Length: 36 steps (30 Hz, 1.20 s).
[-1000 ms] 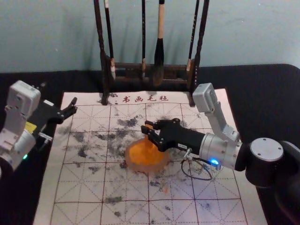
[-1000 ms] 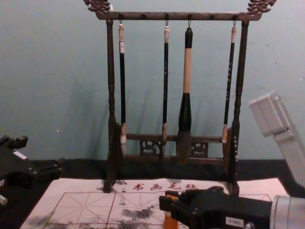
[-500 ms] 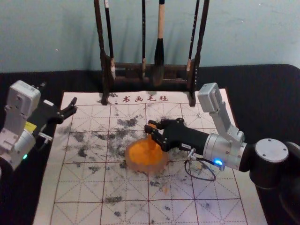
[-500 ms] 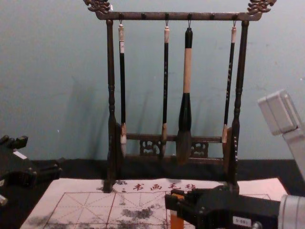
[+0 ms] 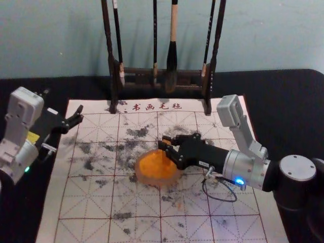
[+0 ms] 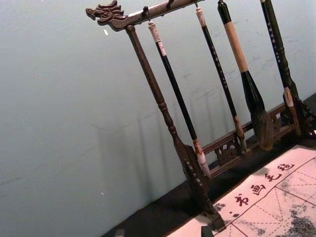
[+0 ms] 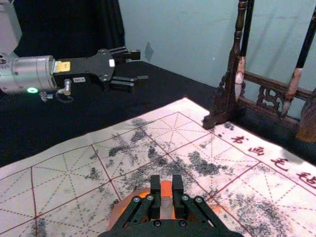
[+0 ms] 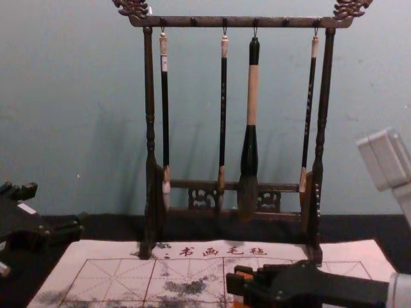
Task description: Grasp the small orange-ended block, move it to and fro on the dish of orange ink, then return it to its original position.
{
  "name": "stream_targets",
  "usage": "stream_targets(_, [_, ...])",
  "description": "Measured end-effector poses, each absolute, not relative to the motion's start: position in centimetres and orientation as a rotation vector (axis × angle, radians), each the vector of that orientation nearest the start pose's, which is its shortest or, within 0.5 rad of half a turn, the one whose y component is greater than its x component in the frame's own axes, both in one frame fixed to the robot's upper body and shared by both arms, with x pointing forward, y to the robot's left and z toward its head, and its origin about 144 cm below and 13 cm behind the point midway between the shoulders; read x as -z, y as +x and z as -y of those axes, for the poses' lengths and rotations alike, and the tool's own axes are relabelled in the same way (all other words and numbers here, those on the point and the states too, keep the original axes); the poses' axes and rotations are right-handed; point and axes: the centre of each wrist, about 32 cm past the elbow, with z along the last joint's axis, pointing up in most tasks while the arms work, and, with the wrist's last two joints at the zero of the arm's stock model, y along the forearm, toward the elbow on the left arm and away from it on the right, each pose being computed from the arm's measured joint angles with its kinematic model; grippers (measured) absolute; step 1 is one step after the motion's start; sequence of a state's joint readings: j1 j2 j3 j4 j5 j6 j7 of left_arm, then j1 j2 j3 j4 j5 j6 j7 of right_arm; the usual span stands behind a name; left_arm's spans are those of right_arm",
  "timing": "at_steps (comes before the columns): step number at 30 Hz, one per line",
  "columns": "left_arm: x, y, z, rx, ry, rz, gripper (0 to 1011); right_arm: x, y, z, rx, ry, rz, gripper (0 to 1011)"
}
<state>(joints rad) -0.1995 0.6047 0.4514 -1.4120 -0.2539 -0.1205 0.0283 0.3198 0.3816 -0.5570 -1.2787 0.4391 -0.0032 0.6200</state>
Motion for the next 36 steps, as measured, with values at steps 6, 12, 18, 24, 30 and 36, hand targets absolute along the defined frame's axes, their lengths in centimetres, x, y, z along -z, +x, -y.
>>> stream_targets(6, [-114.0, 48.9, -31.0, -1.248, 0.304, 0.285, 1001, -112.1, 51.2, 21.7, 0.552, -0.151, -0.114, 129])
stream_targets(12, [-114.0, 48.9, -31.0, -1.248, 0.305, 0.285, 1001, -112.0, 51.0, 21.2, 0.537, -0.144, -0.122, 129])
stream_targets(18, [-114.0, 48.9, -31.0, -1.248, 0.304, 0.285, 1001, -112.1, 51.1, 20.7, 0.523, -0.138, -0.126, 129])
stream_targets(24, [-114.0, 48.9, -31.0, -1.248, 0.305, 0.285, 1001, -111.9, 51.2, 20.3, 0.513, -0.136, -0.132, 129])
stream_targets(30, [-114.0, 48.9, -31.0, -1.248, 0.305, 0.285, 1001, -111.9, 51.5, 19.8, 0.507, -0.132, -0.136, 129])
stream_targets(36, [-114.0, 48.9, -31.0, -1.248, 0.304, 0.285, 1001, -111.9, 51.8, 19.4, 0.506, -0.126, -0.134, 129])
